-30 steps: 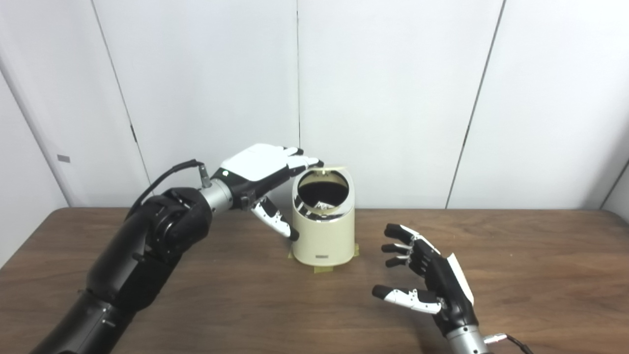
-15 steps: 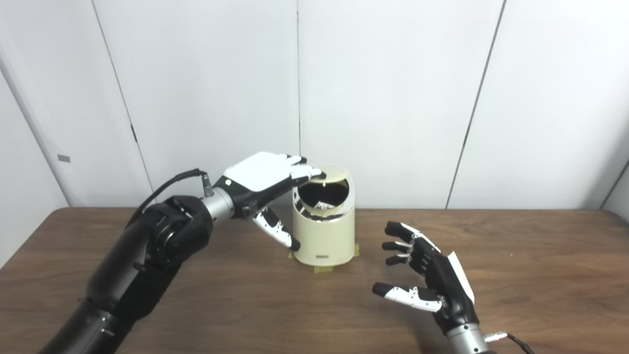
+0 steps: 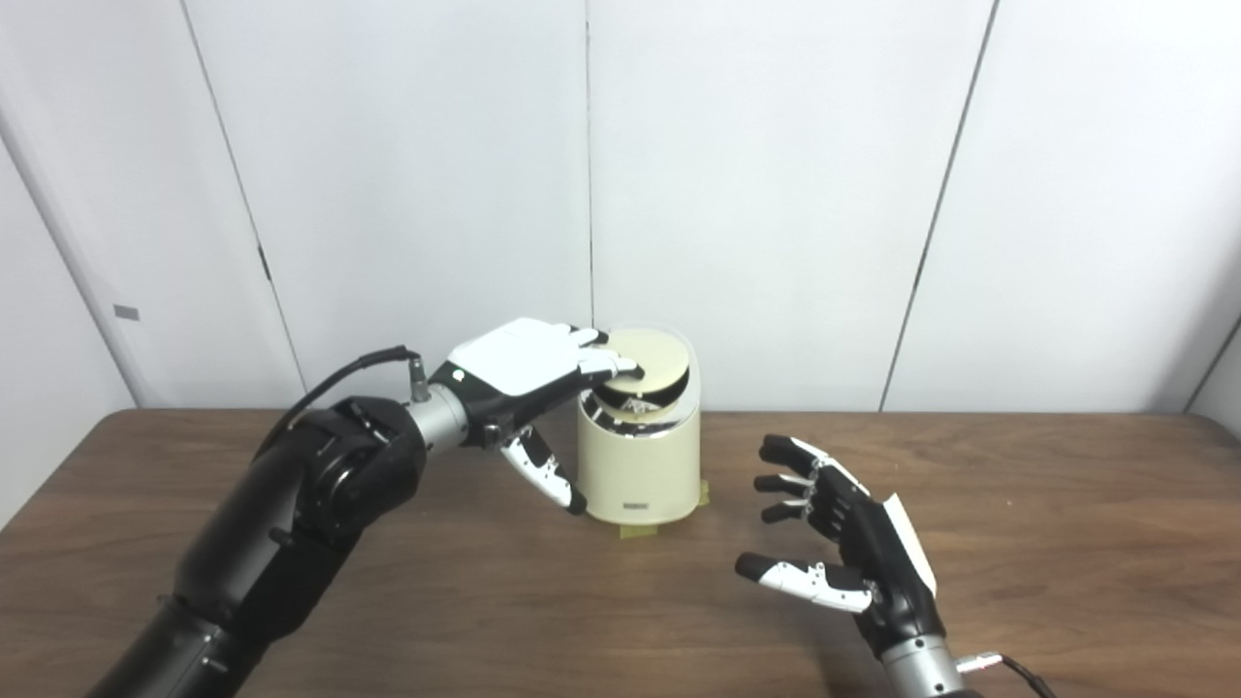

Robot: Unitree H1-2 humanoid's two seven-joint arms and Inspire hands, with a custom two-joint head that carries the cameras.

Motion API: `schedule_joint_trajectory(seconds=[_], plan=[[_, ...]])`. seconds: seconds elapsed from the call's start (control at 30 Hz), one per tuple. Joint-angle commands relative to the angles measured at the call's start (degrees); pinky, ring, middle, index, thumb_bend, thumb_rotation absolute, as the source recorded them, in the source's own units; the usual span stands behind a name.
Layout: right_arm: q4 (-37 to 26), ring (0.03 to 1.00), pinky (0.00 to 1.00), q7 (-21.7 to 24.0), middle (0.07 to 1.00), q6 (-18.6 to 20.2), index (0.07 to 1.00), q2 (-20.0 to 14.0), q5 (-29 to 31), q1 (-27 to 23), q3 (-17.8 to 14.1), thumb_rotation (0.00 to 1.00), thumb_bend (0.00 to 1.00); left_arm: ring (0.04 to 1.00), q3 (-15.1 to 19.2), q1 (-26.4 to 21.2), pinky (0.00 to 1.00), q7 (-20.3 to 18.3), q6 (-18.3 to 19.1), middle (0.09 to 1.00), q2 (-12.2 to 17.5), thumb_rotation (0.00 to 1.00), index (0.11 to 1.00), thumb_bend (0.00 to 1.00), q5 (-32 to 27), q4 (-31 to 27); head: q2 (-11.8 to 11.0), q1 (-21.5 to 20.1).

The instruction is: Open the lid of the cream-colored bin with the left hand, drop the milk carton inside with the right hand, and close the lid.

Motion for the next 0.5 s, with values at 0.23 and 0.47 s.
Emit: schedule_joint_trajectory(seconds=[0.23, 0.47], plan=[[-2.70, 0.730, 0.58, -0.98, 0.812, -0.28, 0.793, 0.15, -0.78, -1.56, -0.02, 0.33, 0.77, 1.000, -2.72, -1.55, 1.00, 1.29, -1.95, 0.922, 0.62, 0.32, 0.939, 0.90, 6.24, -0.19, 0.36, -0.12], [-2.74, 0.731, 0.57, -0.76, 0.816, -0.20, 0.794, 0.21, -0.20, -1.62, -0.11, 0.33, 0.77, 1.000, -3.85, -1.17, 1.00, 1.59, -2.02, 0.926, 0.40, 0.32, 0.937, 0.93, 9.98, 0.01, 0.51, -0.20]])
